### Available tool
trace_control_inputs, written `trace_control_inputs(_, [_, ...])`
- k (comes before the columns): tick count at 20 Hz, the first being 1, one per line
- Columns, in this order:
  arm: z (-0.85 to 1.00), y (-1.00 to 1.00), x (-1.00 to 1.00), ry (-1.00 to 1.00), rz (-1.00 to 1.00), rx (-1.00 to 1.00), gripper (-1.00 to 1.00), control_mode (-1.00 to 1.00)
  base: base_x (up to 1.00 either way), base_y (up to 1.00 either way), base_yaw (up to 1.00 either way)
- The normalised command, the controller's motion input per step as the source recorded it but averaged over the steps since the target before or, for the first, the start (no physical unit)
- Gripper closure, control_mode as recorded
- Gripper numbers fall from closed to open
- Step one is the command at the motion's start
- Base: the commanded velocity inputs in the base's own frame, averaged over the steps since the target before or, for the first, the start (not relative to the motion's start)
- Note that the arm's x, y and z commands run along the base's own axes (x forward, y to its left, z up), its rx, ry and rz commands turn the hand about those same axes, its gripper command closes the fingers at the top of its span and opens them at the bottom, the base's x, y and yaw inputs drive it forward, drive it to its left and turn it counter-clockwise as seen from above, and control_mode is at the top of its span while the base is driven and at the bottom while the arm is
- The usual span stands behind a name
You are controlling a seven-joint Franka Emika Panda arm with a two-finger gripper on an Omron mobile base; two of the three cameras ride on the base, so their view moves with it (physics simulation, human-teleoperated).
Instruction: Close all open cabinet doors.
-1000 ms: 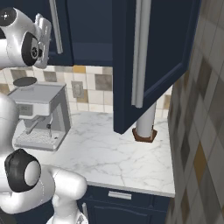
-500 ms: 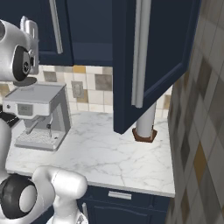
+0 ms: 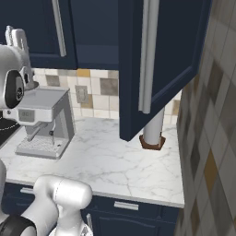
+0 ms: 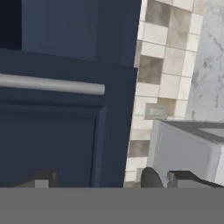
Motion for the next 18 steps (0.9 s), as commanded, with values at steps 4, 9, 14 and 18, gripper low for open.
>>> trace_control_inputs(4, [0.0, 0.0, -0.61, -0.08, 0.0, -0.02, -1.0, -1.0, 0.0, 0.0, 0.0])
trace_control_inputs(9, [0.05, -0.08, -0.6, -0.1, -0.16, 0.02, -1.0, -1.0, 0.0, 0.0, 0.0])
trace_control_inputs(14, [0.1, -0.24, -0.5, -0.02, -0.18, 0.04, -1.0, -1.0, 0.0, 0.0, 0.0])
trace_control_inputs(18, [0.02, -0.36, -0.41, 0.0, -0.08, 0.0, -1.0, -1.0, 0.0, 0.0, 0.0])
